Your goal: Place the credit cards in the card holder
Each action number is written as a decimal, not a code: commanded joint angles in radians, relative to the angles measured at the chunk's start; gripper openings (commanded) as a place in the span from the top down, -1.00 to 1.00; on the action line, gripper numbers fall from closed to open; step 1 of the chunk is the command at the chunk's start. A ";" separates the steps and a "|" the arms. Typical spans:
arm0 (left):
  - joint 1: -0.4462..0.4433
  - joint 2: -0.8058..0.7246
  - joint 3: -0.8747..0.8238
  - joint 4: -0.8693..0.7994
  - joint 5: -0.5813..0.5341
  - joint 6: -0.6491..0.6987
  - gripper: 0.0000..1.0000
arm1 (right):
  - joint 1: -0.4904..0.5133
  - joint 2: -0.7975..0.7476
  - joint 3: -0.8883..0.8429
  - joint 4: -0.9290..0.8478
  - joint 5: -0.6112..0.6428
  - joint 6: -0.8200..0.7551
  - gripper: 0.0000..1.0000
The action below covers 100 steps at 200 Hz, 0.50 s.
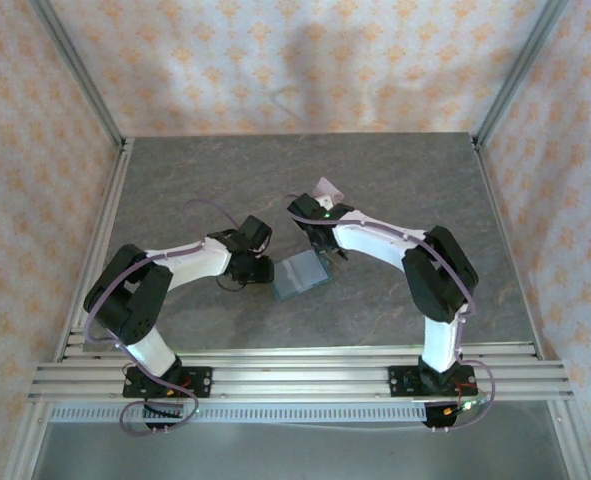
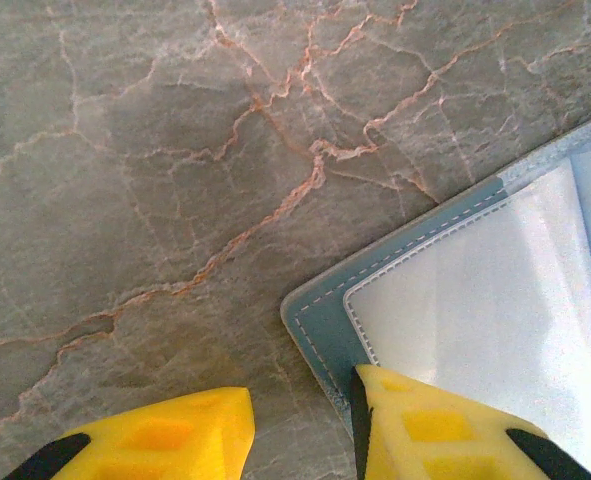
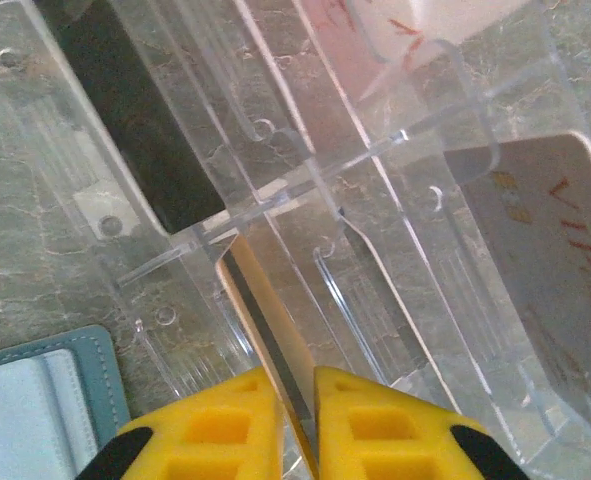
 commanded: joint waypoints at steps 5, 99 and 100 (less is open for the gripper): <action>-0.023 0.078 -0.025 0.037 0.026 0.015 0.32 | 0.003 0.017 0.031 -0.048 0.060 -0.017 0.79; -0.024 0.087 -0.021 0.036 0.027 0.015 0.32 | 0.003 -0.002 0.090 -0.099 0.069 -0.069 1.00; -0.023 0.087 -0.021 0.036 0.027 0.015 0.32 | 0.003 -0.003 0.090 -0.099 0.068 -0.068 1.00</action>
